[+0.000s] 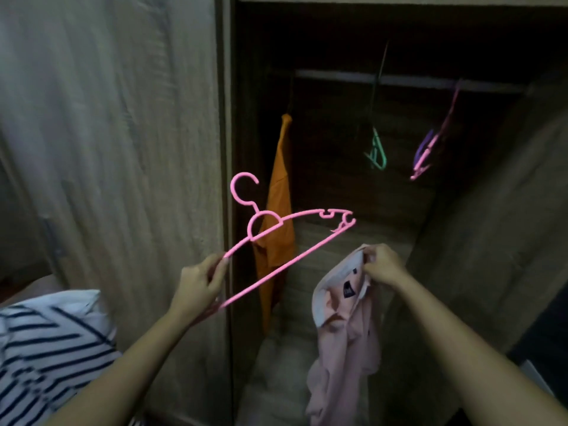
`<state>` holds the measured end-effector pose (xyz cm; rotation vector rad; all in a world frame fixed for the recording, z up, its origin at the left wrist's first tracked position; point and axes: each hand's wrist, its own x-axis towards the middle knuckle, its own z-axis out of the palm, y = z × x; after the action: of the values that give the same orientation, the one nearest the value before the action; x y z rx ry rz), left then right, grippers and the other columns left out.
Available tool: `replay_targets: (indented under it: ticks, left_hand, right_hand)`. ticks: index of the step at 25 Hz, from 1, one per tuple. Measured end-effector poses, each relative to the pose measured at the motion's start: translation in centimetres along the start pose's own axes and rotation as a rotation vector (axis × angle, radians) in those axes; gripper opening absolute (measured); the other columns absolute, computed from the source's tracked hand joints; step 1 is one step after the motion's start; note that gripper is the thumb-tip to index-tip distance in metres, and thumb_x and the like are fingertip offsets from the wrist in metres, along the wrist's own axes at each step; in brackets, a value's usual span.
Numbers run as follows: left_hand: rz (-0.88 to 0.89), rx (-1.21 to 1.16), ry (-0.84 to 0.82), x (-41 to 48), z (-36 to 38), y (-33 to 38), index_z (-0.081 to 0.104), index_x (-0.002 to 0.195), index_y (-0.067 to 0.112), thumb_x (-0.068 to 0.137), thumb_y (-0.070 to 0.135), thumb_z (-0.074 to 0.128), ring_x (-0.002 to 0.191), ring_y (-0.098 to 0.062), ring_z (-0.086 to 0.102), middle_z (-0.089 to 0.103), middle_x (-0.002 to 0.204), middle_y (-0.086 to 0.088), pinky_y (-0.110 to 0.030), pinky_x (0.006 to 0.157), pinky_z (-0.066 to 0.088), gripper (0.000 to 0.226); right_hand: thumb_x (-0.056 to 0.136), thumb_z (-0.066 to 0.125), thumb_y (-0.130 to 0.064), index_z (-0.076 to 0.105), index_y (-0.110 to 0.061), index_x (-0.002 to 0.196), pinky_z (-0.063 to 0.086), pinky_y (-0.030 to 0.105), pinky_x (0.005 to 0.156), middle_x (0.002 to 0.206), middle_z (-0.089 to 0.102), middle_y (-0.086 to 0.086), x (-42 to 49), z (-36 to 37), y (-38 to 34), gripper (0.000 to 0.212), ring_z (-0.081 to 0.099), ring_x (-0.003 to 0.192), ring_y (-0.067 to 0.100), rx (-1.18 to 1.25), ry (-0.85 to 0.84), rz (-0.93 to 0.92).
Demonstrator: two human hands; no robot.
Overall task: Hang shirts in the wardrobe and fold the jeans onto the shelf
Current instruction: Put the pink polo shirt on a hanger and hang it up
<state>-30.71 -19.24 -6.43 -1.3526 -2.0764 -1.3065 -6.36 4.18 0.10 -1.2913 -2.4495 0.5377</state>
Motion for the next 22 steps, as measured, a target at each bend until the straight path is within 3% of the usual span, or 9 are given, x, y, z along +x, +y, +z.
replay_targets:
  ticks: [2,4,6,9,13,15,17,19,22]
  left_hand:
    - [0.096,0.000,-0.045,-1.2,-2.5,-2.2,0.072,0.097,0.007,0.089,0.039,0.049,0.065,-0.003,0.059,0.068,0.066,0.000,-0.007,0.058,0.038,0.039]
    - [0.201,-0.005,-0.126,-2.1,-3.7,-3.3,0.072,0.101,0.008,0.092,0.052,0.042,0.067,-0.004,0.062,0.073,0.074,-0.003,-0.011,0.061,0.042,0.054]
    - [0.271,-0.037,-0.149,-2.7,-3.6,-2.8,0.071,0.102,0.007,0.094,0.054,0.034,0.069,-0.006,0.063,0.073,0.077,-0.005,-0.014,0.063,0.044,0.061]
    - [0.324,-0.078,-0.130,-3.5,-1.8,0.2,0.069,0.103,0.006,0.095,0.050,0.034,0.071,-0.010,0.065,0.074,0.082,-0.008,-0.016,0.066,0.044,0.057]
    - [0.309,-0.109,-0.086,-4.5,-0.7,2.3,0.068,0.104,0.007,0.096,0.049,0.031,0.072,-0.018,0.069,0.073,0.087,-0.009,-0.018,0.069,0.046,0.057]
    - [0.338,-0.155,-0.008,-4.2,-1.3,2.2,0.069,0.102,0.003,0.097,0.046,0.032,0.072,-0.016,0.068,0.073,0.087,-0.010,-0.014,0.072,0.046,0.057]
    - [0.389,-0.127,0.086,-3.8,-1.9,2.4,0.070,0.099,0.002,0.098,0.041,0.036,0.072,-0.014,0.067,0.074,0.087,-0.010,-0.017,0.069,0.047,0.052]
    - [0.365,-0.004,0.173,-3.1,-2.6,2.8,0.071,0.101,0.008,0.098,0.040,0.037,0.070,-0.018,0.067,0.073,0.086,-0.007,-0.025,0.064,0.047,0.046]
    - [0.213,0.108,0.317,-4.7,-2.6,4.6,0.060,0.114,0.020,0.091,0.034,0.047,0.095,-0.026,0.053,0.057,0.107,-0.009,-0.040,0.082,0.038,0.029]
  right_hand:
    - [0.071,0.056,-0.004,0.072,-0.006,0.101,0.041,0.022,0.057,0.088,0.067,0.011,-0.8,-0.6,-1.2,0.034,0.061,0.082,0.023,0.048,0.017,-0.039]
    - [0.070,0.057,-0.001,0.068,-0.004,0.110,0.045,0.025,0.078,0.111,0.064,0.016,-1.7,-1.3,-2.4,0.042,0.059,0.102,0.027,0.026,0.073,-0.085]
    - [0.072,0.059,0.005,0.062,-0.005,0.119,0.038,0.026,0.096,0.130,0.053,0.016,-3.0,-1.3,-4.0,0.048,0.051,0.120,0.030,-0.106,0.037,-0.191]
    - [0.073,0.056,-0.002,0.059,-0.014,0.124,0.037,0.030,0.101,0.136,0.047,0.010,-5.7,0.2,-6.9,0.052,0.048,0.120,0.032,-0.294,-0.050,-0.359]
    - [0.084,0.053,-0.025,0.056,-0.025,0.122,0.037,0.036,0.093,0.127,0.054,-0.002,-8.5,0.5,-9.1,0.039,0.046,0.112,0.025,-0.385,0.106,-0.408]
    - [0.088,0.041,-0.049,0.058,-0.025,0.107,0.034,0.038,0.090,0.108,0.060,-0.004,-9.1,-0.3,-8.8,0.035,0.050,0.105,0.021,-0.460,0.226,-0.469]
    - [0.089,0.028,-0.055,0.055,-0.021,0.093,0.039,0.033,0.070,0.084,0.063,-0.001,-9.2,-0.8,-8.6,0.044,0.061,0.081,0.023,-0.457,0.357,-0.592]
    - [0.091,0.029,-0.054,0.054,-0.018,0.079,0.023,0.020,0.043,0.060,0.062,0.000,-9.6,-1.1,-9.4,0.045,0.061,0.051,0.025,-0.510,0.519,-0.635]
    - [0.088,0.037,-0.049,0.054,-0.019,0.071,0.007,0.014,0.044,0.049,0.059,0.001,-9.8,-1.6,-11.0,0.039,0.057,0.040,0.027,-0.516,0.627,-0.636]
